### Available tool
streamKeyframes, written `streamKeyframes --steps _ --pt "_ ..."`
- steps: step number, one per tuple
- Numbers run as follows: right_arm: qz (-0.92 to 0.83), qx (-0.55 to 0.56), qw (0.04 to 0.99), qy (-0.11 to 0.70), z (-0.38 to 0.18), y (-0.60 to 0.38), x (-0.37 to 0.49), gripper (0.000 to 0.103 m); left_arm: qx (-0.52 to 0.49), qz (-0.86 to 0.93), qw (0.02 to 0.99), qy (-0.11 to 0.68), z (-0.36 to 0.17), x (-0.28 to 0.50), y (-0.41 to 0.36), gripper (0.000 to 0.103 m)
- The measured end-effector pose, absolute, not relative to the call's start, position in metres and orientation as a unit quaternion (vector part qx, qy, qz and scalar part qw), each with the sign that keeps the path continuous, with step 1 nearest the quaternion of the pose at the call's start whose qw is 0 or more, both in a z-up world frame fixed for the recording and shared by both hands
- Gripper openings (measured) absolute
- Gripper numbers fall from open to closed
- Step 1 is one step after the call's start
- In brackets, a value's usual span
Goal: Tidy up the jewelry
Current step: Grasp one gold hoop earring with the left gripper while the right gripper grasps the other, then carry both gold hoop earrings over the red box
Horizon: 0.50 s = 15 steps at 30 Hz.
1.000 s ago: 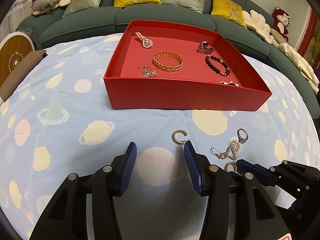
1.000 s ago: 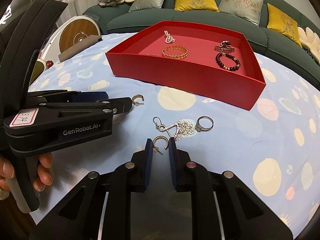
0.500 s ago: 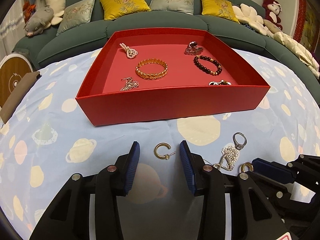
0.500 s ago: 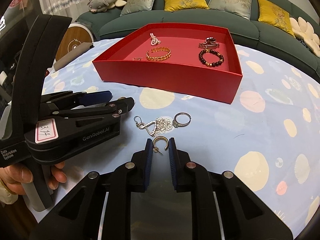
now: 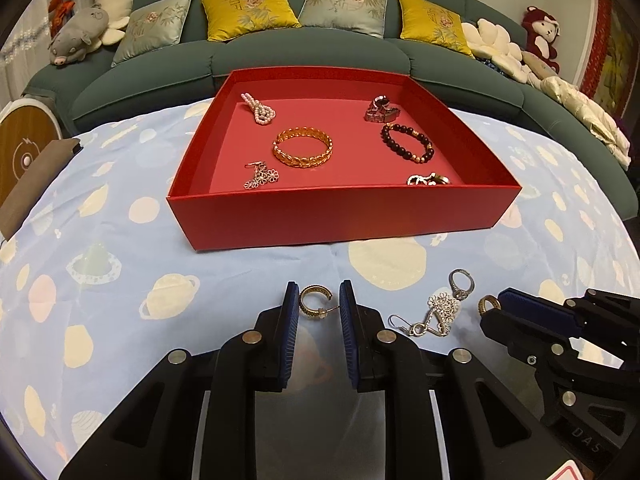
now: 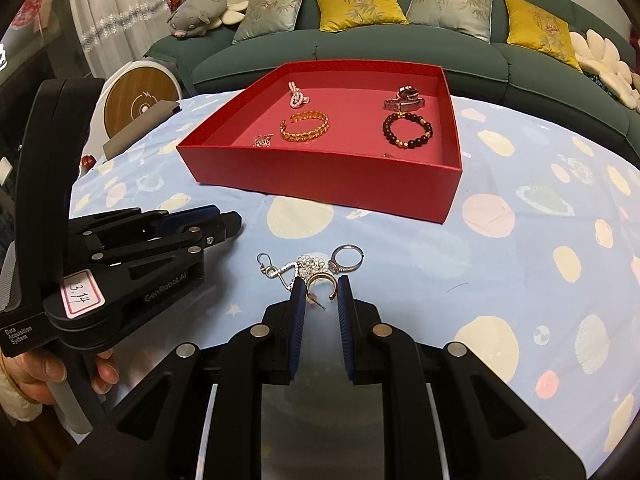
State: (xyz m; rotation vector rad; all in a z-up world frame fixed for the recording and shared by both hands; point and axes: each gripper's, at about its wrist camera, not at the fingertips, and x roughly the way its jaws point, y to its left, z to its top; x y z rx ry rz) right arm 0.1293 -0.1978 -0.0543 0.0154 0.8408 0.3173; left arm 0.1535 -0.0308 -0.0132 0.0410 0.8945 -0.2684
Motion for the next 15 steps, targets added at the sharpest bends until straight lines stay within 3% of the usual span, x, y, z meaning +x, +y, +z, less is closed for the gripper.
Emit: streamKeyframes --steps 15 --pt "0.153 0.022 0.927 0.341 0.002 -0.187 0.143 0.016 -0.040 -0.142 0.908 0.391 0.043 0.143 0.004 0.017"
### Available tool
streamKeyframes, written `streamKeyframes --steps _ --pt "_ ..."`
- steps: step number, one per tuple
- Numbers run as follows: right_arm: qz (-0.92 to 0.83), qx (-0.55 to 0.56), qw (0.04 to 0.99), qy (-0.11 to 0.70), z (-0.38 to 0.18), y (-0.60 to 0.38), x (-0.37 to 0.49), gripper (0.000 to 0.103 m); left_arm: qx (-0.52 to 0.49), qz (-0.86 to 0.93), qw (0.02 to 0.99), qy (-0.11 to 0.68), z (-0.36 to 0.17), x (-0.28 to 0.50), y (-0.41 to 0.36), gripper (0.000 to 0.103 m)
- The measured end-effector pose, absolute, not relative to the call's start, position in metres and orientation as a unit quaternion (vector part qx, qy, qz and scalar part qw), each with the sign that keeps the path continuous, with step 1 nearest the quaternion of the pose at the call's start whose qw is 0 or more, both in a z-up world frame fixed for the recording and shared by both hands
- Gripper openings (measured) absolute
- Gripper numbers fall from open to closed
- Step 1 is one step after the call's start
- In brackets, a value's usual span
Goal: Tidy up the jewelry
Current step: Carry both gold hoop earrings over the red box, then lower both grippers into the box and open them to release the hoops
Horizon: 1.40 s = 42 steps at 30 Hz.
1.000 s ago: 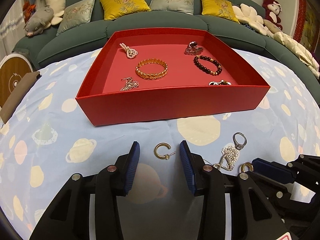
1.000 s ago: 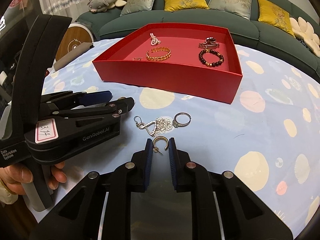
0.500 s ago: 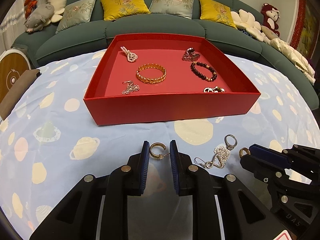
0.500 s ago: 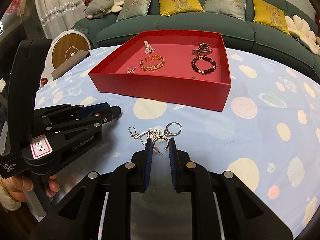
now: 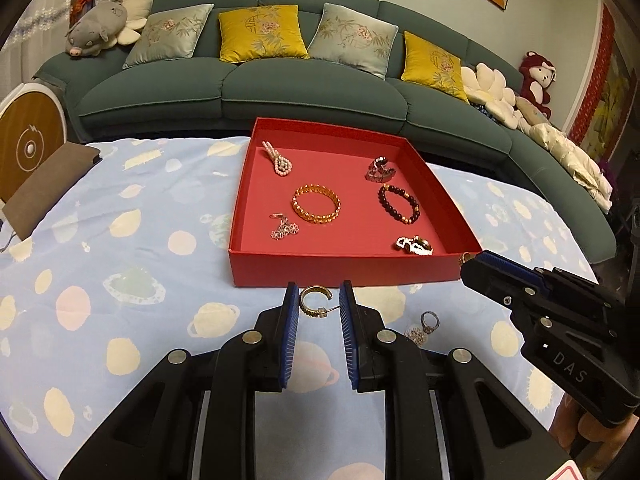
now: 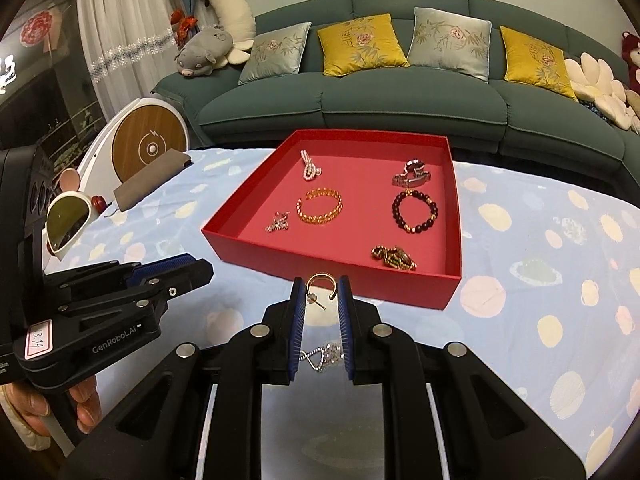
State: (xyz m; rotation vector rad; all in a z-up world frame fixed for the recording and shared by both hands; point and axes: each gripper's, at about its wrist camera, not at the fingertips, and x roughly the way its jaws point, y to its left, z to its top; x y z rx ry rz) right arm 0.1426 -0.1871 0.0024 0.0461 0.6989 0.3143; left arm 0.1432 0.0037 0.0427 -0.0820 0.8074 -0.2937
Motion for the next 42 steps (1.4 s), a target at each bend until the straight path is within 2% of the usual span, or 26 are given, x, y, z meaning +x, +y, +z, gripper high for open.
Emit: streamKeyframes --steps 14,26,42 --pt "0.108 0.060 0.951 0.282 0.046 -0.207 0.184 0.016 -0.047 -0.138 0.927 0.345 0.088 0.184 0.008 0.018" --pt "0.075 0.043 0.939 0.333 0.007 -0.216 0.233 0.016 -0.025 -0.106 0.915 0.389 0.045 0.235 0.005 0.018" --pt "0.066 0.046 0.932 0.355 -0.011 -0.223 0.248 0.016 -0.025 -0.100 0.909 0.403 0.036 0.241 0.004 0.019"
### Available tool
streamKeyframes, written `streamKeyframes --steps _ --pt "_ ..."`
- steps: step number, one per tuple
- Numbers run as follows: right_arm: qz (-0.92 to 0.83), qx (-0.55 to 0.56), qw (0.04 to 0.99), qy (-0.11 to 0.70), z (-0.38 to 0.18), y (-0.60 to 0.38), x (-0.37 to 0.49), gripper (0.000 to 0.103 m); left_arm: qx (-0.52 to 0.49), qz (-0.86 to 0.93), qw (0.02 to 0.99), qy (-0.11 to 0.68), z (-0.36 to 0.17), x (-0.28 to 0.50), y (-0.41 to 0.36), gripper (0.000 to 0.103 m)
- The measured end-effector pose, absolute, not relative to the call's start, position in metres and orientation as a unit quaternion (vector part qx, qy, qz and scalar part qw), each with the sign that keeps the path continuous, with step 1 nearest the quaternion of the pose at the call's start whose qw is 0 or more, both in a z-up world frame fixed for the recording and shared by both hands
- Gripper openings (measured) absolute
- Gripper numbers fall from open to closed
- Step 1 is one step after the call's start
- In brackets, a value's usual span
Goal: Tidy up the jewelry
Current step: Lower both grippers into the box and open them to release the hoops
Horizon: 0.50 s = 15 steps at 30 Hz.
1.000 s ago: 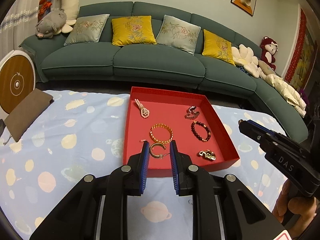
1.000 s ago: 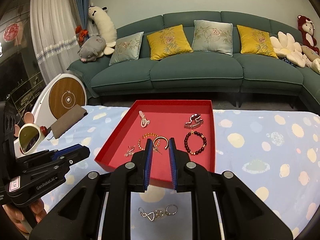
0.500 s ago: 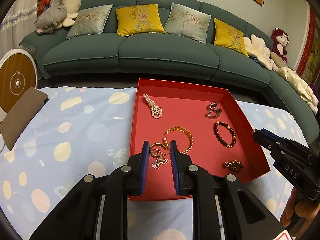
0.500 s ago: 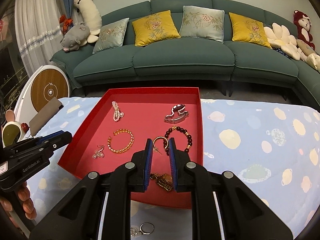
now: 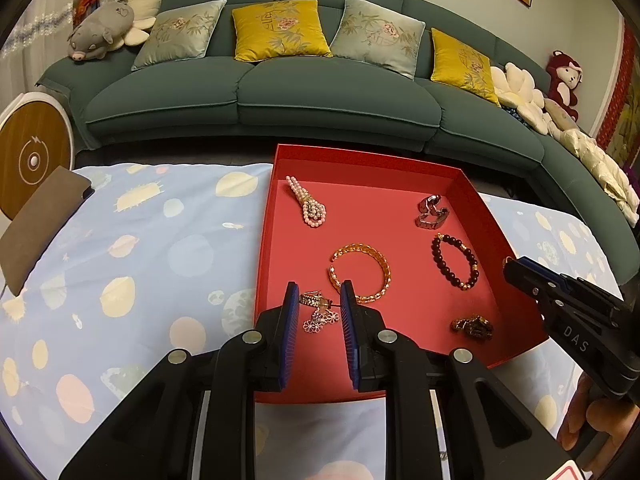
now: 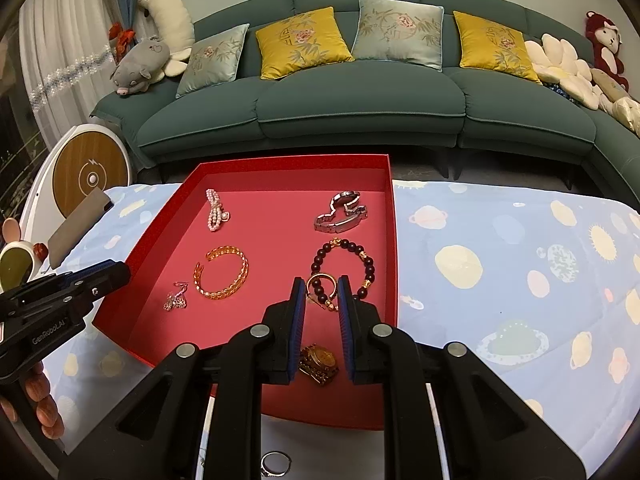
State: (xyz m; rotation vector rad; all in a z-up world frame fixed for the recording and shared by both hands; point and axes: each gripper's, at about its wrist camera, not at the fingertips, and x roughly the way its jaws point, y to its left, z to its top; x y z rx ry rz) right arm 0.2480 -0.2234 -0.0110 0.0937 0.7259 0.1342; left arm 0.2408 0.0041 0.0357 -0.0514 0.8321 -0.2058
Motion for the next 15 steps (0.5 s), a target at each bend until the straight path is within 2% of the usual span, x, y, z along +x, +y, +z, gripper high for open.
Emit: streamKeyframes --steps 3,9,13,15 --pt "0.070 0.047 0.932 0.352 -0.011 -0.224 0.249 0.016 -0.029 -0.096 0.909 0.404 0.036 0.241 0.006 0.020" --pt "0.069 0.049 0.938 0.335 -0.004 -0.226 0.245 0.017 -0.051 -0.090 0.912 0.398 0.043 0.243 0.017 0.034" --pt "0.071 0.065 0.944 0.317 0.010 -0.232 0.239 0.018 -0.082 -0.093 0.914 0.386 0.058 0.241 0.030 0.034" --pt "0.074 0.075 0.947 0.304 0.021 -0.235 0.233 0.025 -0.092 -0.093 0.918 0.375 0.068 0.237 0.036 0.034"
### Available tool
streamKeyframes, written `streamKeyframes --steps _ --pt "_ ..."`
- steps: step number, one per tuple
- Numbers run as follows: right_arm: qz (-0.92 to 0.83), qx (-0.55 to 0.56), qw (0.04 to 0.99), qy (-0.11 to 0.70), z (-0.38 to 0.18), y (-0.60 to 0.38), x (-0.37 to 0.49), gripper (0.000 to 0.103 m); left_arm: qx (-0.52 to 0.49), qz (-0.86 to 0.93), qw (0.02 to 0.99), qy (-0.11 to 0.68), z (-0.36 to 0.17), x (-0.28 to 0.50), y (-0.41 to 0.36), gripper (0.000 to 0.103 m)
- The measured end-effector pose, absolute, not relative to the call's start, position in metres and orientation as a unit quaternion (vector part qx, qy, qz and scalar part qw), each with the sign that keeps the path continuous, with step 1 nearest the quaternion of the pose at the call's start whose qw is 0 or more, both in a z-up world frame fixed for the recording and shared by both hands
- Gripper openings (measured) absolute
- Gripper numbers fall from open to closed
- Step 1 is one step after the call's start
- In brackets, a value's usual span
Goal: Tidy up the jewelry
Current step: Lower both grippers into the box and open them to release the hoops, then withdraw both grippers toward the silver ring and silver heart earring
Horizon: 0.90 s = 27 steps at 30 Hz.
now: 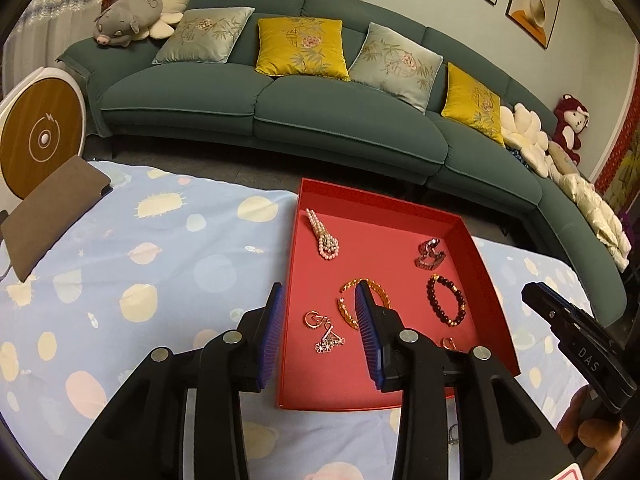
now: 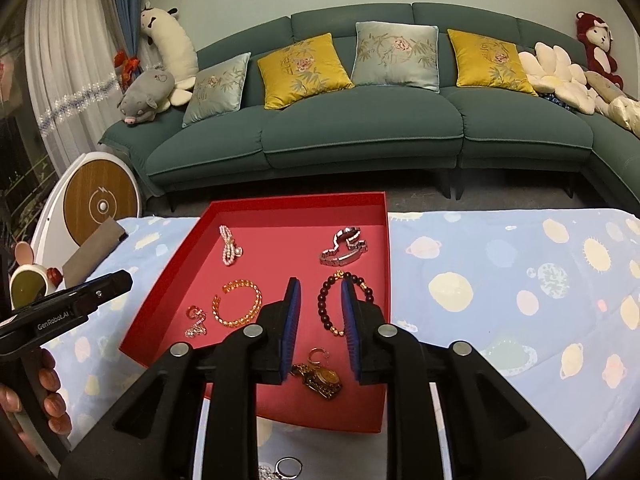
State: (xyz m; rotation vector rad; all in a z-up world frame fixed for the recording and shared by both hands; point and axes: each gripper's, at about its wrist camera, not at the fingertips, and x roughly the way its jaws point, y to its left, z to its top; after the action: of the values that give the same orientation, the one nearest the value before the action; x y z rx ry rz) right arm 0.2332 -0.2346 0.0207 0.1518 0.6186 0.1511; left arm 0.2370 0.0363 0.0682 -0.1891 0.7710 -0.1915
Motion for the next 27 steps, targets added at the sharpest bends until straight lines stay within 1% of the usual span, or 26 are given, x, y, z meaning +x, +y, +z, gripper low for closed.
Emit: streamKeyframes --steps 1,2,5,7,10,16,21,26,27 --pt "0.076 0.077 0.949 0.297 0.025 -0.236 0.230 0.029 -0.095 -0.093 0.919 0.370 0.073 0.234 0.039 0.035" --pt "0.079 0.079 0.950 0.291 0.031 -0.237 0.226 0.030 -0.097 -0.093 0.921 0.366 0.077 0.232 0.040 0.035" --pt "0.087 0.082 0.954 0.276 0.044 -0.238 0.212 0.030 -0.094 -0.097 0.924 0.358 0.085 0.221 0.042 0.037" --pt "0.094 0.088 0.954 0.271 0.048 -0.240 0.203 0.031 -0.091 -0.100 0.924 0.357 0.086 0.213 0.042 0.041" --pt "0.102 0.085 0.952 0.275 0.048 -0.240 0.190 0.033 -0.083 -0.106 0.922 0.363 0.083 0.199 0.040 0.041" --pt "0.114 0.071 0.937 0.323 0.019 -0.239 0.163 0.034 -0.069 -0.122 0.917 0.373 0.075 0.172 0.029 0.042" --pt "0.122 0.052 0.921 0.366 -0.015 -0.229 0.148 0.034 -0.029 -0.141 0.905 0.401 0.053 0.153 0.006 0.042" --pt "0.123 0.027 0.914 0.386 -0.037 -0.218 0.145 0.034 -0.007 -0.154 0.897 0.414 0.038 0.140 -0.006 0.043" --pt "0.123 0.026 0.913 0.389 -0.040 -0.217 0.147 0.034 -0.002 -0.155 0.896 0.416 0.036 0.139 -0.007 0.044"
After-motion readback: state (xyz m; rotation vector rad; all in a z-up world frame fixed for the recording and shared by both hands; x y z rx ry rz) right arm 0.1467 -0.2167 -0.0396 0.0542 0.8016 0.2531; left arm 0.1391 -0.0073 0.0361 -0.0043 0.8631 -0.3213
